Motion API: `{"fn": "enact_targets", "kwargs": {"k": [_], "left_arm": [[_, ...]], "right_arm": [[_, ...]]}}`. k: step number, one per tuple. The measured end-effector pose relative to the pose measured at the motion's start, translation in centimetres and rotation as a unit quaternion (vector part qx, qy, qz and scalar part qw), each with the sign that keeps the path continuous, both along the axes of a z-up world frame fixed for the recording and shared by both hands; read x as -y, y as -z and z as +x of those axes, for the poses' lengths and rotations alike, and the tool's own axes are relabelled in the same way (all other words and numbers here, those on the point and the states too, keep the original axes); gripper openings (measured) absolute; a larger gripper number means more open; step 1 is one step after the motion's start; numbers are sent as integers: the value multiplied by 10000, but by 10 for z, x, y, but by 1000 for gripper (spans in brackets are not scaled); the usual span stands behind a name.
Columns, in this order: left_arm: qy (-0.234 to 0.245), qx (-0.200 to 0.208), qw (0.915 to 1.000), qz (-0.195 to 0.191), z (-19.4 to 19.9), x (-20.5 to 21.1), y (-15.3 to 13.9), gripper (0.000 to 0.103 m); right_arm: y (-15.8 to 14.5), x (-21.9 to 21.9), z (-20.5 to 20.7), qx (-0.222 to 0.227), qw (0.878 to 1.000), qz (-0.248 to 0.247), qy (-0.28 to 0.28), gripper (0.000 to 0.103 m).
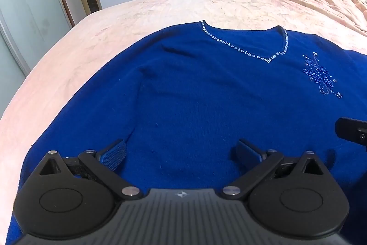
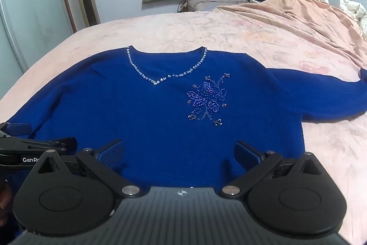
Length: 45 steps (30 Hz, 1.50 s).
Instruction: Fold small clothes
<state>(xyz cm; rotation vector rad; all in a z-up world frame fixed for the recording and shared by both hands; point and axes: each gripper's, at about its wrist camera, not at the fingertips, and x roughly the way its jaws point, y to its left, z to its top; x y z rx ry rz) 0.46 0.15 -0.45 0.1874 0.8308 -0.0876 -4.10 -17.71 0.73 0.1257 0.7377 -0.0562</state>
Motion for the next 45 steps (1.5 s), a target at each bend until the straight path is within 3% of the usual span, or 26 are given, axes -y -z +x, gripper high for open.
{"fn": "enact_targets", "kwargs": {"k": [36,45], "left_arm": [[-152,-238,9995,-171,4,-5,6,103],[-50,-157,9998,-104,-1,1,2,103]], "right_arm": [[9,11,-1,-77,9997,81,218,103],[18,20,-19,79,9992,-365,167,103]]}}
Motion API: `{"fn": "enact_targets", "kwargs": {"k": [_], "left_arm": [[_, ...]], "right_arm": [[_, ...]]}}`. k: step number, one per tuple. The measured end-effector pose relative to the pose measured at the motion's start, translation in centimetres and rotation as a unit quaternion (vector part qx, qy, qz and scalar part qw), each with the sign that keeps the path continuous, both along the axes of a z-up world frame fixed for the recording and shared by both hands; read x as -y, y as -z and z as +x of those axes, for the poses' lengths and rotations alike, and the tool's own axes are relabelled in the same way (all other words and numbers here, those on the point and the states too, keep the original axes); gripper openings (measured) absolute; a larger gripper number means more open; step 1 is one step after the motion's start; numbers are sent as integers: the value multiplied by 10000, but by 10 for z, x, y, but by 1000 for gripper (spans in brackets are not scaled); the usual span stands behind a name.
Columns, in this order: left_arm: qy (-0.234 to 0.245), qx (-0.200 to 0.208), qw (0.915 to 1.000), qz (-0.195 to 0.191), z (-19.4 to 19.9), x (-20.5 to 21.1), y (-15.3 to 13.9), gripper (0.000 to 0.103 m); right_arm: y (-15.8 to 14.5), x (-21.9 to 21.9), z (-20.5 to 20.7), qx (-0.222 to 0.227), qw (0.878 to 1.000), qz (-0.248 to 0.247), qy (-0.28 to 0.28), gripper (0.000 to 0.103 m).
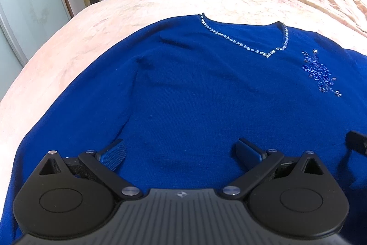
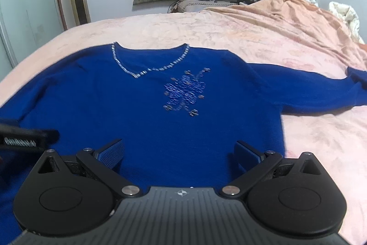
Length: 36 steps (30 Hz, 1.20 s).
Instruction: Fold small clothes
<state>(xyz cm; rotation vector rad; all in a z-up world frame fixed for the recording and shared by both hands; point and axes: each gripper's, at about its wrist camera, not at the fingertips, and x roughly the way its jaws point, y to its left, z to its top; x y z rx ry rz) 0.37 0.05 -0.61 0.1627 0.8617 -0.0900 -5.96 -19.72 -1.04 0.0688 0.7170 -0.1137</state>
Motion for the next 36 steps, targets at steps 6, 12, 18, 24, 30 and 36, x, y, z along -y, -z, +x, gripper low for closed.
{"fn": "enact_targets", "kwargs": {"k": [6,12,18,24,30,36], "left_arm": [[81,39,10000,16,-4,7,-3,103],[57,60,10000,52,-8,9,-5,103],[77,61,9999,52,-9,11,-6,103],[131,132,9998,101,-12,12,-11,103],[120,93,9999,74,-10,13,-10,103],[181,95,9997,149,-11,16,-10,103]], "right_arm": [[8,4,-11,46,9999,-136,-73,103],[14,-1,-20,54,9980,-624,-107,103],[10,2,-25,140,9997,122,-134,103],[-8,9,-30,32,9951,-993,8,103],[-19,35,-38,-196,9853,-1671,302,103],[-22,18,-33,52,9924,-1222,-156,103]]}}
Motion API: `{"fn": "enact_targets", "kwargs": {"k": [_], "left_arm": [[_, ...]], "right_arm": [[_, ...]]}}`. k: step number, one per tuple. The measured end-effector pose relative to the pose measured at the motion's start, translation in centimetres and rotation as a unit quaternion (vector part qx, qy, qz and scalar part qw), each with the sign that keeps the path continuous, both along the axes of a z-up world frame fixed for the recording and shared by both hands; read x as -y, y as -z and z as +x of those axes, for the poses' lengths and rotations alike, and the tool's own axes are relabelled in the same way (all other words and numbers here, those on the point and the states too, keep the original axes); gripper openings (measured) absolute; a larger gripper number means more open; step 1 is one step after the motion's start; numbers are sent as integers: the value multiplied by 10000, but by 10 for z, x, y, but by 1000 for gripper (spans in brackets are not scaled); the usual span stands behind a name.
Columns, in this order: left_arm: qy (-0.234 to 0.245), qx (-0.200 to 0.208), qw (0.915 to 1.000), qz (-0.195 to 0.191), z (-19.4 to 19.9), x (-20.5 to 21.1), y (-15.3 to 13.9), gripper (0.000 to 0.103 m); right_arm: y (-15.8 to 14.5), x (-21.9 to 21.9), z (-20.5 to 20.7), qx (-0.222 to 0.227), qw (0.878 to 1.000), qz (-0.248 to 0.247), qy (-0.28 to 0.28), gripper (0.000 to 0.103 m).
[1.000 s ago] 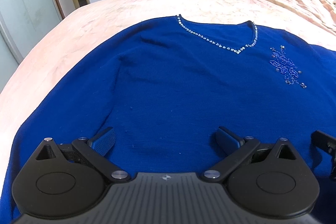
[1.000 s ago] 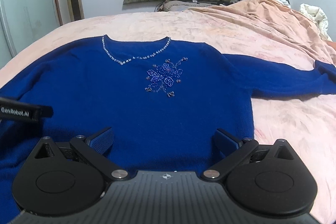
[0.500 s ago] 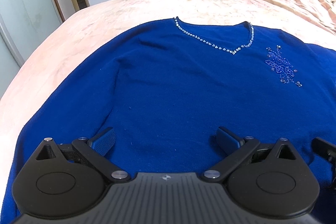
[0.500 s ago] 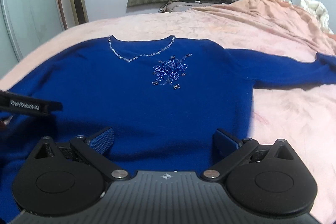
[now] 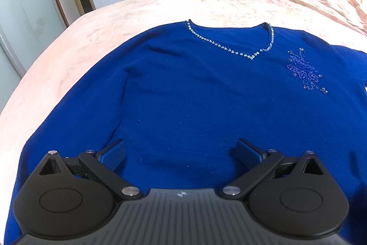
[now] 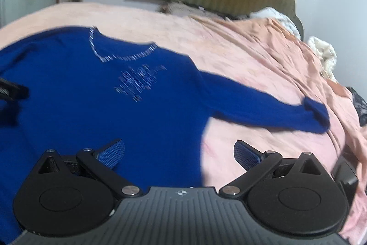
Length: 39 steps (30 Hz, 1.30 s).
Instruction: Fold small clothes
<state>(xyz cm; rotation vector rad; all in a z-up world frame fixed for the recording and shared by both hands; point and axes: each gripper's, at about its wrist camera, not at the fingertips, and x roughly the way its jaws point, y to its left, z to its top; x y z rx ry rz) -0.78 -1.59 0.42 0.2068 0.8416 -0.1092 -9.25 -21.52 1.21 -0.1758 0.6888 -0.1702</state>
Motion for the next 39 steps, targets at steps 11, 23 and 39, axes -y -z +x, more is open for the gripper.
{"fn": "enact_targets", "kwargs": {"k": [11,23,39], "left_arm": [[7,78,10000,29,-1,3,-2,103],[-25,154,9995,260,11,12,-1,103],[453,288,9985,-108,15,28,-5,103]], "right_arm": [[-19,-24,21,208,9886,1455,-336,103],[-7,-20,28,133,9911,1314,-182,103],[-1,28,45,173,9891,1450,-165,103]]}}
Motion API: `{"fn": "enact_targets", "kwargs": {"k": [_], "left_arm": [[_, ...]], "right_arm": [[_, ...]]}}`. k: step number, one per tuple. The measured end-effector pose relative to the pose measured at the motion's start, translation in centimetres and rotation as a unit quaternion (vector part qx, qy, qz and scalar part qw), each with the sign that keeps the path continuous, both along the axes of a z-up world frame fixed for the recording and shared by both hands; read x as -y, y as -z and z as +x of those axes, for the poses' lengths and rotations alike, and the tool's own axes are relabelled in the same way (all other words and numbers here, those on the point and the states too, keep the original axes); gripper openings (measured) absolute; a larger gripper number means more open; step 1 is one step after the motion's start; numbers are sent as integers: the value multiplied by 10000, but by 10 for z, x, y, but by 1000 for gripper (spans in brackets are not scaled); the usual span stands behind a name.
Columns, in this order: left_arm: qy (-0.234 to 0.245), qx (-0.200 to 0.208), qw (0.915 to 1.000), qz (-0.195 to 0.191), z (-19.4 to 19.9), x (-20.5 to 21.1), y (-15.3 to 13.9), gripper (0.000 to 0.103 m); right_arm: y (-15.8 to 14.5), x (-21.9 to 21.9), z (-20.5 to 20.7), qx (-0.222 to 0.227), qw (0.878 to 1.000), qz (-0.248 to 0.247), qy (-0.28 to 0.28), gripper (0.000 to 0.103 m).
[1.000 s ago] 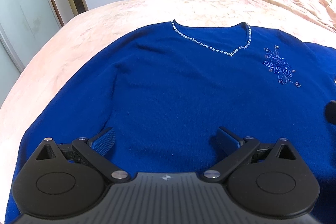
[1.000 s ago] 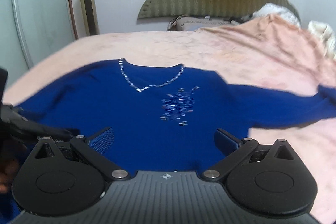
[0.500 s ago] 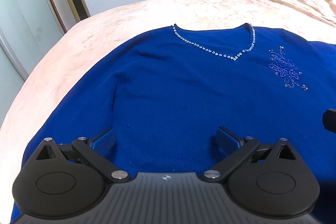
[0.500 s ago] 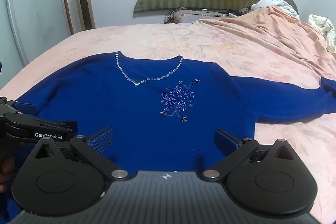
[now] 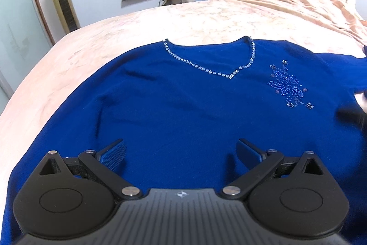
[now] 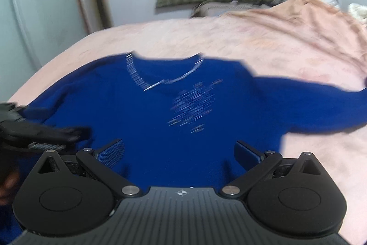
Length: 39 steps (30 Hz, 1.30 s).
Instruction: Fold small clothes
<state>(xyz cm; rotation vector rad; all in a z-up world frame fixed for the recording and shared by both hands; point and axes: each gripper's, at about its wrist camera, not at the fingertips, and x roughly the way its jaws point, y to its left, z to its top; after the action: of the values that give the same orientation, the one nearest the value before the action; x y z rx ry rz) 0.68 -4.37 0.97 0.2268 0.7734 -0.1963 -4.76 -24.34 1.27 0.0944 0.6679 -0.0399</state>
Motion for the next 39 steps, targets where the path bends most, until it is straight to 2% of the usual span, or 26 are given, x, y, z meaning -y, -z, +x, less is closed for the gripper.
{"fn": "enact_targets", "kwargs": {"k": [2,4,8,10,12,14,20,21,22,23,25,26,27,29,31,34,39], "left_arm": [[39,-34,10000,-59,2,0,0,103],[32,-82,9999,-90,4,0,0,103],[24,-144,9998,-103,7,0,2,103],[9,-185,9998,-86,8,2,4,103],[-1,-246,9997,-62,11,4,6,103],[4,-293,9996,-42,13,7,8,103],[77,-360,9993,118,17,16,12,103],[90,-364,9992,149,18,17,13,103],[99,-363,9991,174,18,18,13,103],[106,-363,9991,190,18,18,14,103],[102,-368,9991,195,18,17,14,103],[88,-377,9991,189,18,16,14,103],[75,-388,9991,182,19,16,15,103],[49,-412,9990,158,20,14,15,103],[28,-416,9990,146,22,13,15,103],[22,-387,9991,143,22,11,14,103],[-68,-292,9995,117,21,0,10,103]], "right_arm": [[-5,35,5,203,9970,-365,645,103],[-8,75,11,321,9887,-742,1262,103],[-2,160,23,290,9587,-1813,2174,99],[8,193,31,4,9425,-2337,2390,93],[22,220,40,-348,9288,-2770,2435,90],[35,237,47,-586,9230,-3017,2315,82],[59,249,73,-658,9003,-3819,1980,80],[61,248,76,-684,8973,-3903,1946,76],[61,251,79,-716,8971,-3898,1953,67],[59,254,80,-748,9000,-3798,2004,60],[53,267,81,-777,9122,-3369,2200,27],[49,274,78,-700,9197,-3113,2287,22],[45,282,74,-587,9281,-2798,2383,10],[32,299,60,-239,9421,-1997,2683,6],[18,318,42,143,9498,-1007,2959,6],[2,341,16,687,9409,91,3315,6],[-32,363,-24,1614,9043,659,3896,6]]}}
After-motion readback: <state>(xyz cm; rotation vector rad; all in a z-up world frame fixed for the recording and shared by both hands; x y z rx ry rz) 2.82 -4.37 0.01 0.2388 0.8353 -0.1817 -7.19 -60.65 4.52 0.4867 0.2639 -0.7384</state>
